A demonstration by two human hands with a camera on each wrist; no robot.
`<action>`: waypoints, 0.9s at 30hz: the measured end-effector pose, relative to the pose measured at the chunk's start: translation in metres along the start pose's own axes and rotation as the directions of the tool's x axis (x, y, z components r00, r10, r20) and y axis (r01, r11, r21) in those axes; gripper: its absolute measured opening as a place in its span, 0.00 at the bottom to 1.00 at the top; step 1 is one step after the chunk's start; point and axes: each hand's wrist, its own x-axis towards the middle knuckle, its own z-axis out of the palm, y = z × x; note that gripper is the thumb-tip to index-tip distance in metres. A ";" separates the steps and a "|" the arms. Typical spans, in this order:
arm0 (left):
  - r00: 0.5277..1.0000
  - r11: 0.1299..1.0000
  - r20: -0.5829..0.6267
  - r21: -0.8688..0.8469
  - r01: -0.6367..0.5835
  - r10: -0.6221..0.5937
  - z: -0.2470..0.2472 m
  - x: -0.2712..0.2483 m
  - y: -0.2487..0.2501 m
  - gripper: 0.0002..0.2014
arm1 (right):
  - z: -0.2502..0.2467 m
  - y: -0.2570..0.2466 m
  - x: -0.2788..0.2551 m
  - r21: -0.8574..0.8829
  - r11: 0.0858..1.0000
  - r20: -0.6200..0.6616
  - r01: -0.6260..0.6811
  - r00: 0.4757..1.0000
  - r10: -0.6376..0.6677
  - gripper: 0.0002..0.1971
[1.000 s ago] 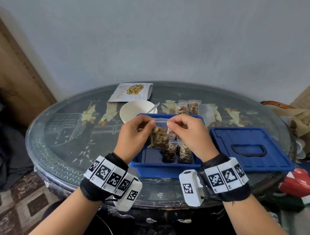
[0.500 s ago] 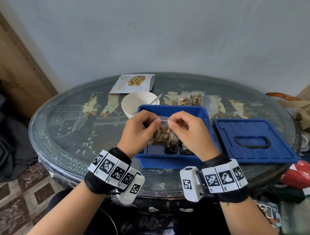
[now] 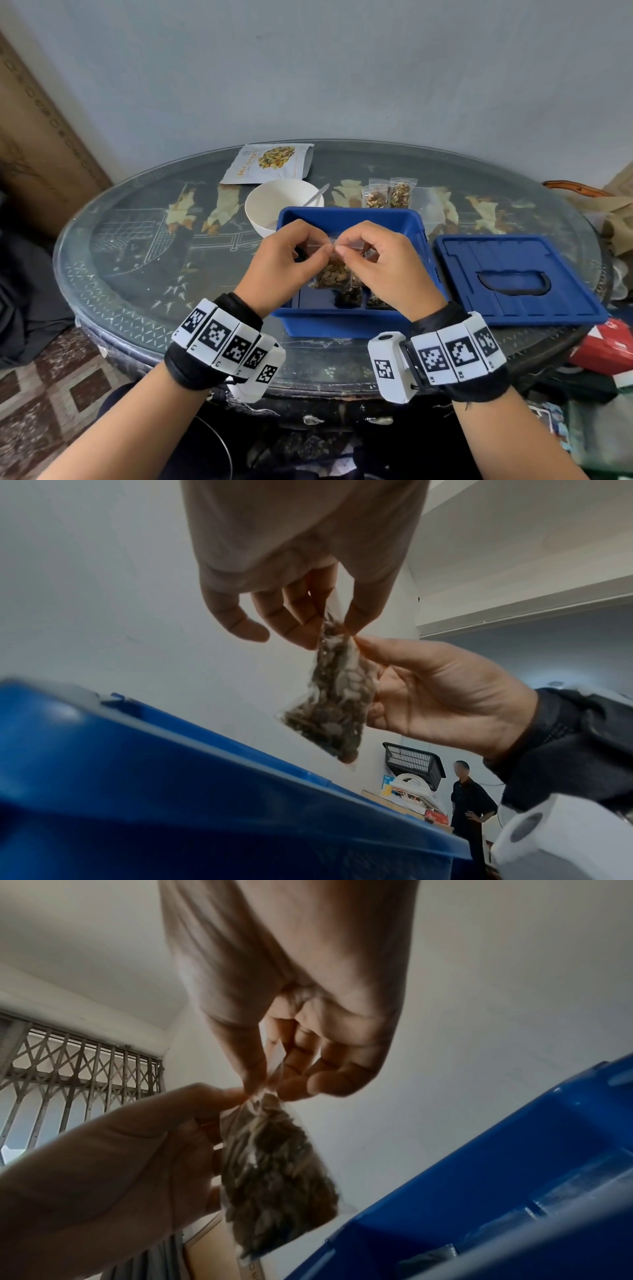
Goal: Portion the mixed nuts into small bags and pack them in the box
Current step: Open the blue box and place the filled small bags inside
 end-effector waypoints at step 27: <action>0.834 0.741 0.519 0.631 -0.229 -0.185 -0.031 0.089 0.010 0.08 | -0.068 0.017 0.080 -0.289 0.942 0.277 -0.168 0.928 0.251 0.10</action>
